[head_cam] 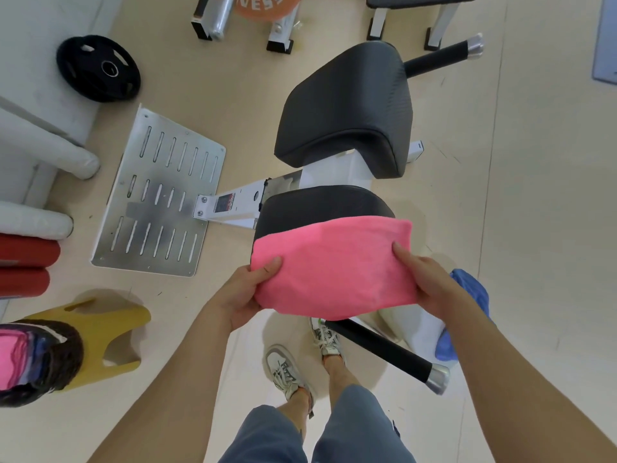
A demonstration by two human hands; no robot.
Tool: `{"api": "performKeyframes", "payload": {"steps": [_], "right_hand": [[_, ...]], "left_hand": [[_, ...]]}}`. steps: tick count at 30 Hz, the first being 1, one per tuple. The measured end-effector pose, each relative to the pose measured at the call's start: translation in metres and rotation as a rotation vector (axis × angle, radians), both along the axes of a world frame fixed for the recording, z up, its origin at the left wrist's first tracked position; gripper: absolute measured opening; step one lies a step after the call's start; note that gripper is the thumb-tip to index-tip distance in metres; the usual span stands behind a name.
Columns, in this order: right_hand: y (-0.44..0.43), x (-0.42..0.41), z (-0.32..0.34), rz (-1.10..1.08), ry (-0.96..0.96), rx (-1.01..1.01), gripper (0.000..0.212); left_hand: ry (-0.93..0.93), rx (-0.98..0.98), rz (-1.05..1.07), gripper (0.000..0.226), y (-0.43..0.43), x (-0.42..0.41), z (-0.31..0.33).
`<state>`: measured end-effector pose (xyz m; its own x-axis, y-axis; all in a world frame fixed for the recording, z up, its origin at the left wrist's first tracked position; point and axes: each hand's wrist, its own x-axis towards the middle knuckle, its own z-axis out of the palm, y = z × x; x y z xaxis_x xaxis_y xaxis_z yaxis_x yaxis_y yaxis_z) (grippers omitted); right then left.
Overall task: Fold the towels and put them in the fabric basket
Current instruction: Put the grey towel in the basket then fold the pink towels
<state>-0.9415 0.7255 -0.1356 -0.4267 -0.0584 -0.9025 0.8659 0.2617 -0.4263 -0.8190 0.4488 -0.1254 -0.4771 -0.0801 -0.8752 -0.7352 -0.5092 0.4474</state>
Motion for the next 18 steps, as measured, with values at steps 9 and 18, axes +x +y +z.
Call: {"api": "performKeyframes", "payload": {"steps": [9,18], "right_hand": [[-0.002,-0.001,0.029,0.098,0.435,0.326,0.023],[-0.013,0.01,0.122,0.476,0.931,0.585,0.028]], "left_hand": [[0.006,0.021,0.097,0.052,0.011,0.005,0.016],[0.147,-0.264,0.373,0.055,0.02,-0.005,0.091]]}}
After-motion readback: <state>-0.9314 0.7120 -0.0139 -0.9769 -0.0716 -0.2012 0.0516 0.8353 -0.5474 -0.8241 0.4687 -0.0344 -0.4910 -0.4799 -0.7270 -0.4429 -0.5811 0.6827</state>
